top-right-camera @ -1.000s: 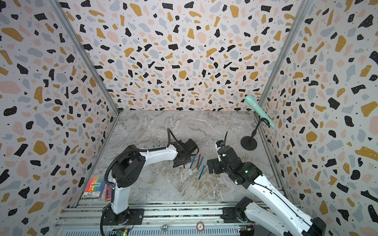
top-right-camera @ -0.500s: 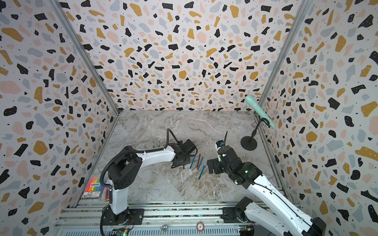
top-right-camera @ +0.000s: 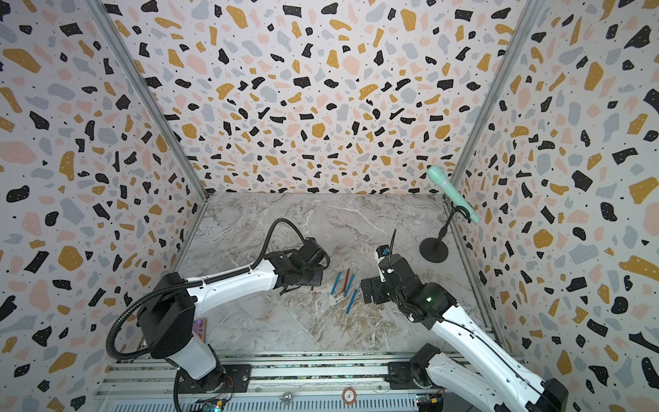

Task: Remove protective caps from carving knives
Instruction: Pick up the carving knife from the center of the board, then remove the protective sleeve from the carving knife.

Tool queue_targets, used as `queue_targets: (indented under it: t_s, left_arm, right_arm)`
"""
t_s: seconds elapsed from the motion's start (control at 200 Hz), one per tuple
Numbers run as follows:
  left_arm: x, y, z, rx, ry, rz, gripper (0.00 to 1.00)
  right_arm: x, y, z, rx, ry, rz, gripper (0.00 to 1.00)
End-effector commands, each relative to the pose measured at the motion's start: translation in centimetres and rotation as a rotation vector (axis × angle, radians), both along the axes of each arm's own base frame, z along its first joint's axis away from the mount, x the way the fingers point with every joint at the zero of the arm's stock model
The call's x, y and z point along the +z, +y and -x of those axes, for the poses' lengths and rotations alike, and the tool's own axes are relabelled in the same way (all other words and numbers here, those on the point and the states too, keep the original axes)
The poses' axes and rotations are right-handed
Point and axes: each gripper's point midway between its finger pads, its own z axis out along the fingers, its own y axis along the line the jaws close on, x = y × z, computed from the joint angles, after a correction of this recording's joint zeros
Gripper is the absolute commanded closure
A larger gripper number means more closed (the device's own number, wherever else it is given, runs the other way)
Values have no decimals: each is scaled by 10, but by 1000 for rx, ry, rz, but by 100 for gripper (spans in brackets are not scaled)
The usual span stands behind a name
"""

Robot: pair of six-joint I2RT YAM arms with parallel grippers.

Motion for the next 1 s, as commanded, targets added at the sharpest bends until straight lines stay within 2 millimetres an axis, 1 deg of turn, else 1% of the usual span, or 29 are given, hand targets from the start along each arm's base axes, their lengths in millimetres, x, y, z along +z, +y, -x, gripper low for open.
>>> queue_targets:
  t_s: [0.0, 0.075, 0.185, 0.305, 0.451, 0.596, 0.701, 0.826, 0.996]
  left_arm:
    - [10, 2, 3, -85, -55, 5, 100]
    - [12, 7, 7, -103, -71, 10, 100]
    - [15, 7, 15, -135, -88, 53, 100]
    - [22, 2, 24, -174, -118, 127, 100]
    - [33, -2, 34, -212, -159, 211, 100]
    - [35, -2, 42, -235, -180, 259, 100]
    - [38, 0, 48, -243, -198, 303, 100]
    - [50, -1, 55, -255, -233, 393, 100]
    - [63, -5, 63, -273, -247, 481, 100]
  right_arm:
    - [11, 3, 0, 8, -15, -15, 1]
    - [11, 4, 0, 12, -7, -12, 1]
    - [14, 5, -1, 11, 1, -10, 1]
    - [26, 10, -4, 11, -8, -44, 1]
    - [43, 29, -6, 40, -5, -155, 1]
    - [54, 51, -6, 85, 2, -277, 1]
    - [58, 60, -10, 95, 10, -329, 1]
    - [62, 68, -14, 103, 22, -385, 1]
    - [69, 80, -17, 141, 39, -525, 0]
